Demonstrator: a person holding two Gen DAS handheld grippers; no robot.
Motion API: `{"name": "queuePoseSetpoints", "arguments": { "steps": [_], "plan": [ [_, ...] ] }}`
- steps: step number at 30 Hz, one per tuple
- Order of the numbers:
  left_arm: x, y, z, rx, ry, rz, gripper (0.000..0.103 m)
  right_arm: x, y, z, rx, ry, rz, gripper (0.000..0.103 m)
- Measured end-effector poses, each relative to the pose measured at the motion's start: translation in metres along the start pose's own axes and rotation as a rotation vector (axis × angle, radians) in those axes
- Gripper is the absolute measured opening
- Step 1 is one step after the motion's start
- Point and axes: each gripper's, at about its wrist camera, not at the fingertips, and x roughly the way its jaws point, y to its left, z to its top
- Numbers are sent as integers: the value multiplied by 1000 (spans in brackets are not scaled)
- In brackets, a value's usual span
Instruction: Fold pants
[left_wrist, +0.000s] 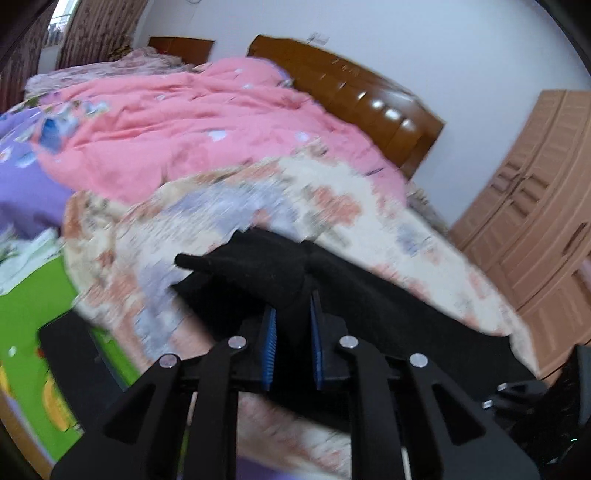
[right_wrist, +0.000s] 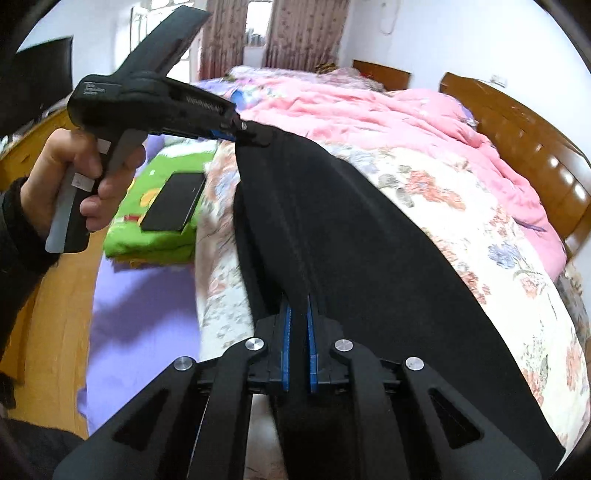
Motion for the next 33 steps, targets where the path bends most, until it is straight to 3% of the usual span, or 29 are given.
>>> {"name": "queuePoseSetpoints", "arguments": {
  "steps": [3, 6, 7, 8, 9, 10, 13, 15, 19, 24, 26, 28, 30, 33],
  "plan": [
    [26, 22, -20, -48, 80, 10, 17, 23, 9, -11, -18, 65, -6, 9],
    [34, 35, -27, -67, 72, -31, 28, 24, 8, -13, 23, 52, 3, 18],
    [29, 35, -26, -68, 59, -28, 53, 23, 8, -13, 25, 61, 15, 30],
    [23, 33, -23, -59, 43, 42, 71, 20, 7, -10, 29, 71, 29, 48],
    [16, 30, -22, -44, 12, 105, 89, 14, 5, -10, 41, 66, 20, 57],
    [2, 22, -21, -3, -46, 192, 90, 8, 4, -10, 53, 50, 7, 66],
    [-20, -11, -19, 135, -129, 312, 95, -20, -11, -16, 138, -10, 17, 66],
    [-26, -40, -20, 219, -152, 282, 98, -36, -27, -26, 199, -19, -33, 66],
    [3, -107, -35, 401, -65, 184, 98, -57, -55, -57, 275, 28, -161, 68],
    [36, -186, -83, 555, 52, 72, 98, -109, -99, -135, 411, 79, -334, 84],
    [43, -211, -101, 620, 76, 55, 99, -127, -120, -170, 498, 115, -373, 87],
    [55, -229, -119, 680, 112, 89, 99, -134, -136, -200, 568, 167, -378, 87],
    [75, -233, -132, 692, 185, 120, 99, -134, -148, -236, 614, 288, -411, 91],
    [82, -223, -131, 616, 206, 99, 102, -156, -152, -274, 675, 232, -368, 92]
  ]
}}
